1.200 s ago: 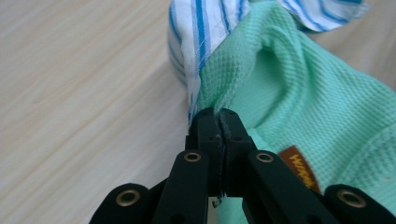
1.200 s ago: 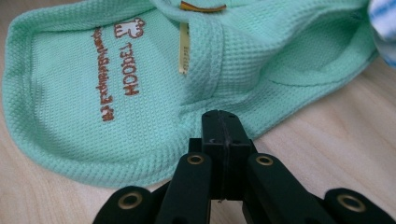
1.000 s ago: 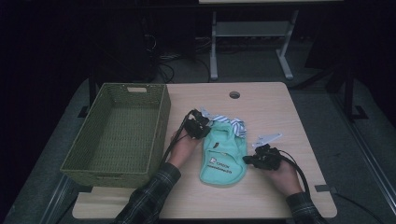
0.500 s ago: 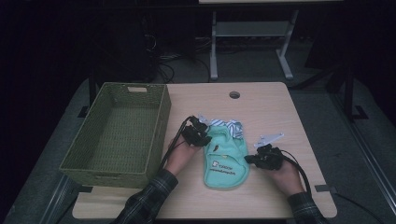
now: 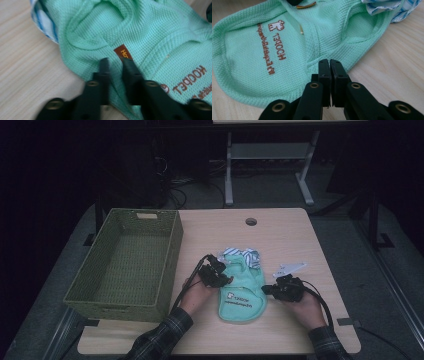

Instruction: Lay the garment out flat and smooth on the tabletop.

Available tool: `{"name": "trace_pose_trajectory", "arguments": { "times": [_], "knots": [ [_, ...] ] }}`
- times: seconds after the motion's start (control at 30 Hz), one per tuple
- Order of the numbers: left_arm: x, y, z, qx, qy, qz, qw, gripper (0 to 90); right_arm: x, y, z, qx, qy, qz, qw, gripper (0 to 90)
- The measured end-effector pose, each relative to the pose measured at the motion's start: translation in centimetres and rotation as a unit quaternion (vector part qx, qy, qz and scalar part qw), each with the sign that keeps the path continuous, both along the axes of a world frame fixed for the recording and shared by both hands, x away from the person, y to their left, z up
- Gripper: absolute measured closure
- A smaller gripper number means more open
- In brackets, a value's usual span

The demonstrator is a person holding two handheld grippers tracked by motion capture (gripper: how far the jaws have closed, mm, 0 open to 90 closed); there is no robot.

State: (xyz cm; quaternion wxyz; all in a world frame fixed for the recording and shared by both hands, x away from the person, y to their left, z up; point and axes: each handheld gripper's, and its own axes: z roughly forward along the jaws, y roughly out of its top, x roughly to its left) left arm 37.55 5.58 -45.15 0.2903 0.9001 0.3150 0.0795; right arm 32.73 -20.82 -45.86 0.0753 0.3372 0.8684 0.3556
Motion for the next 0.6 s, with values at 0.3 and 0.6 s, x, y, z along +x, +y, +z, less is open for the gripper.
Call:
{"name": "trace_pose_trajectory", "arguments": {
  "times": [0.3, 0.6],
  "knots": [
    [-1.0, 1.4, 2.5, -0.006, -0.035, 0.023, 0.9991, 89.8, 0.0, -0.4, 0.3, 0.003, -0.007, -0.011, 0.9999, 84.2],
    [-2.0, 3.2, 2.1, 0.002, -0.026, 0.053, 0.9982, 89.7, 0.2, 0.1, 0.3, 0.016, -0.009, -0.011, 0.9998, 84.5]
  ]
}}
